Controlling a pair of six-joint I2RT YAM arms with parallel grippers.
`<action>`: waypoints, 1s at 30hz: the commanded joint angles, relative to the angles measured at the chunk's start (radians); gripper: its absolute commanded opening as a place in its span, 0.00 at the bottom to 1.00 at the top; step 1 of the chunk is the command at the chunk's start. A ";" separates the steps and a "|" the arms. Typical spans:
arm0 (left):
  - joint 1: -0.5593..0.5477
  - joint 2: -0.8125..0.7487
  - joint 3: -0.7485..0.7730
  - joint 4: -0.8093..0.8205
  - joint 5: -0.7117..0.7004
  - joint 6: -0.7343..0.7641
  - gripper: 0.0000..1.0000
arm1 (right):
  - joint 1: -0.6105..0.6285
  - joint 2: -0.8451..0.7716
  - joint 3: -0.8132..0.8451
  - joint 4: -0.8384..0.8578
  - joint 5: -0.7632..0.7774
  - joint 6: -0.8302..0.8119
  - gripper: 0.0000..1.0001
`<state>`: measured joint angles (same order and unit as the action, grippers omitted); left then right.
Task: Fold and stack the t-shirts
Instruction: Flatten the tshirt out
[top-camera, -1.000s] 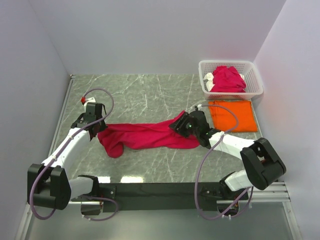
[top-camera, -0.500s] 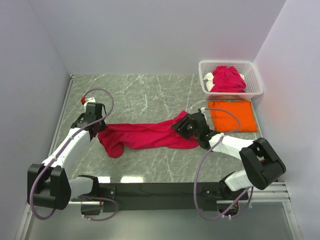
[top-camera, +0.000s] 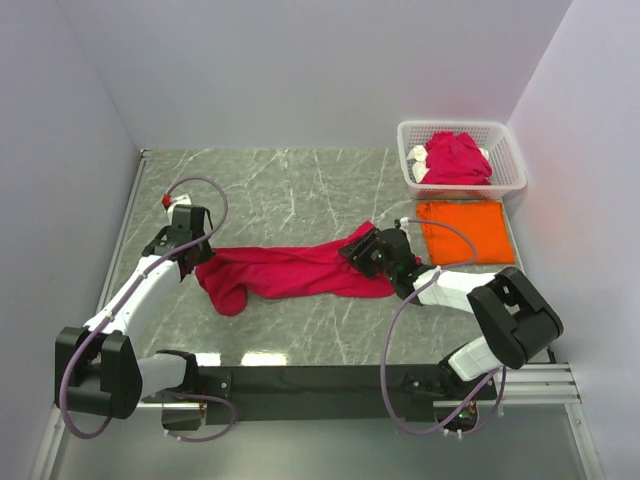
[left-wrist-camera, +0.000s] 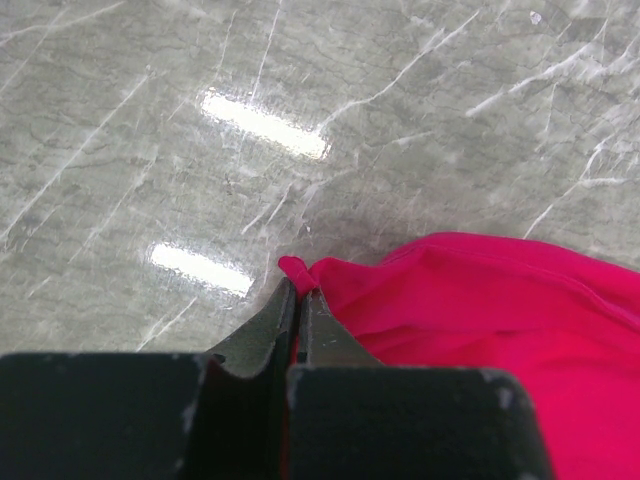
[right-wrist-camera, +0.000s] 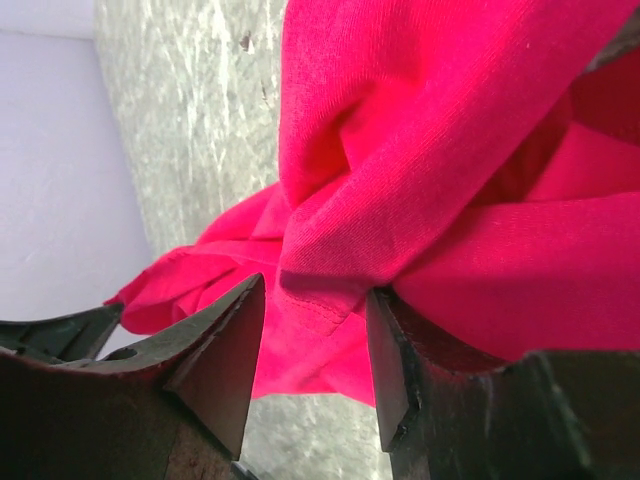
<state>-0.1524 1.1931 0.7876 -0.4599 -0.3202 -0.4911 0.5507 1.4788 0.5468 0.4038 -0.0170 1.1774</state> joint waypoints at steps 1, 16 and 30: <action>-0.003 0.002 0.007 0.026 -0.011 -0.006 0.01 | 0.011 0.017 -0.024 0.102 0.048 0.036 0.52; -0.003 0.005 0.009 0.024 -0.016 -0.007 0.01 | 0.074 0.058 -0.053 0.191 0.144 0.120 0.58; -0.003 -0.001 0.007 0.023 -0.016 -0.012 0.01 | 0.063 0.035 -0.099 0.231 0.242 0.131 0.37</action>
<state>-0.1524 1.1950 0.7876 -0.4599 -0.3214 -0.4915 0.6186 1.5295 0.4629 0.5728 0.1600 1.3029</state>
